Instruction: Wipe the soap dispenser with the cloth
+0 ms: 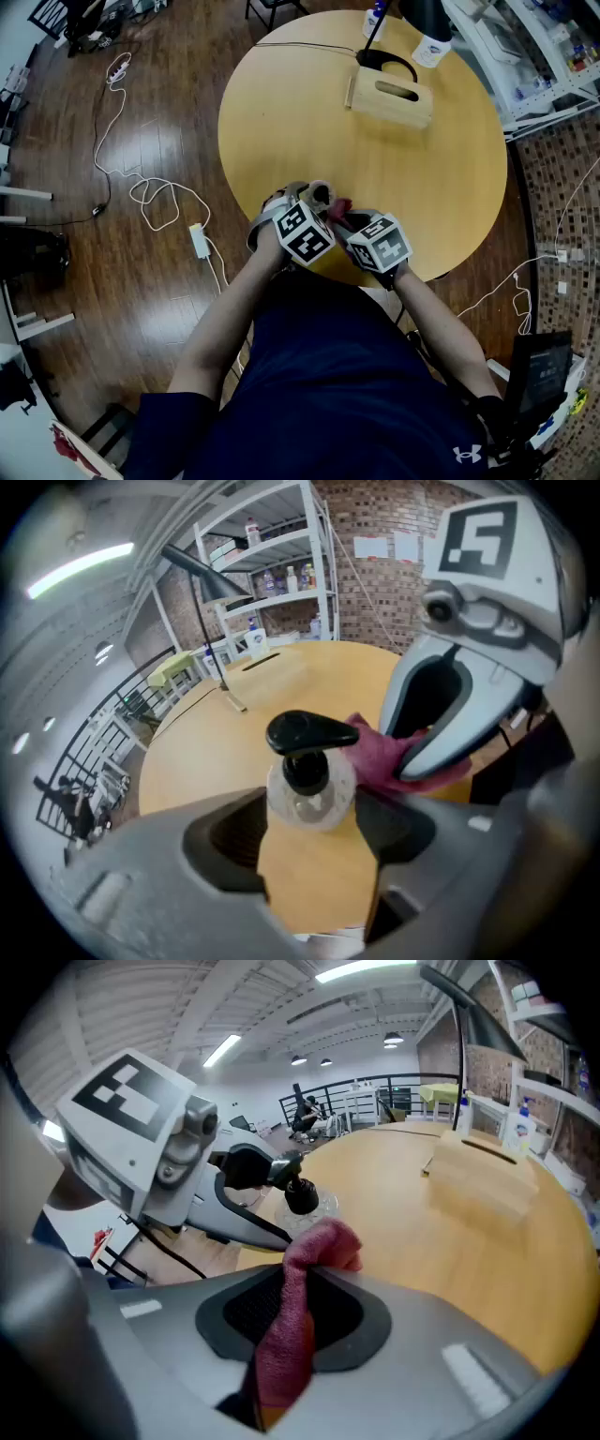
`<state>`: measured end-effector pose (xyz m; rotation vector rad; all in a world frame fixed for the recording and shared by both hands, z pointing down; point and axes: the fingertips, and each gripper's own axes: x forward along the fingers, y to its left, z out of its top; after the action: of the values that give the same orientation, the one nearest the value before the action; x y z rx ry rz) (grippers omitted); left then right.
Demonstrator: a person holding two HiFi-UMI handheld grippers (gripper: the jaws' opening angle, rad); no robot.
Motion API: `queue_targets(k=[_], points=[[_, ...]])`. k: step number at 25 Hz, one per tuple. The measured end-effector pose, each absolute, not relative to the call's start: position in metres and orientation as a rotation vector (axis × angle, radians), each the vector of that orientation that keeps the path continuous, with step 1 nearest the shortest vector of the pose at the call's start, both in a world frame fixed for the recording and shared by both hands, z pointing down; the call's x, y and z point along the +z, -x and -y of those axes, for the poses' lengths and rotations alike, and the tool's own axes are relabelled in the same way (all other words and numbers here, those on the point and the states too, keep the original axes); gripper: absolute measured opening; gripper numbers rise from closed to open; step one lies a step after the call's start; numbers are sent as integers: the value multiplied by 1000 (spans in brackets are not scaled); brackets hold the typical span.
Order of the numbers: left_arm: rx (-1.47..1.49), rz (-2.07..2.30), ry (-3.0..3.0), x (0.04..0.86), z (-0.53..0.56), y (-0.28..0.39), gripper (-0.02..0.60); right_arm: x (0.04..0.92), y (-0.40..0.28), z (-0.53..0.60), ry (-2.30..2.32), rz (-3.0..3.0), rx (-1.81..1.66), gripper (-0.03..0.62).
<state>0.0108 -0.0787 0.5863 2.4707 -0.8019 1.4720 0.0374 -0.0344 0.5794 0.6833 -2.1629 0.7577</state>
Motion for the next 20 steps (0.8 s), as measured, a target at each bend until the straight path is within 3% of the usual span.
queue_targets(k=[9, 13, 17, 20], points=[[1671, 255, -2716, 588, 78, -19, 294, 653, -42, 35, -652, 1995, 801, 87], [1610, 465, -2595, 585, 79, -14, 307, 674, -47, 35, -646, 1972, 846, 87], [1383, 721, -2445, 576, 75, -16, 314, 629, -48, 38, -695, 2037, 800, 87], [1416, 737, -2445, 586, 79, -21, 314, 594, -53, 43, -736, 2092, 677, 87]])
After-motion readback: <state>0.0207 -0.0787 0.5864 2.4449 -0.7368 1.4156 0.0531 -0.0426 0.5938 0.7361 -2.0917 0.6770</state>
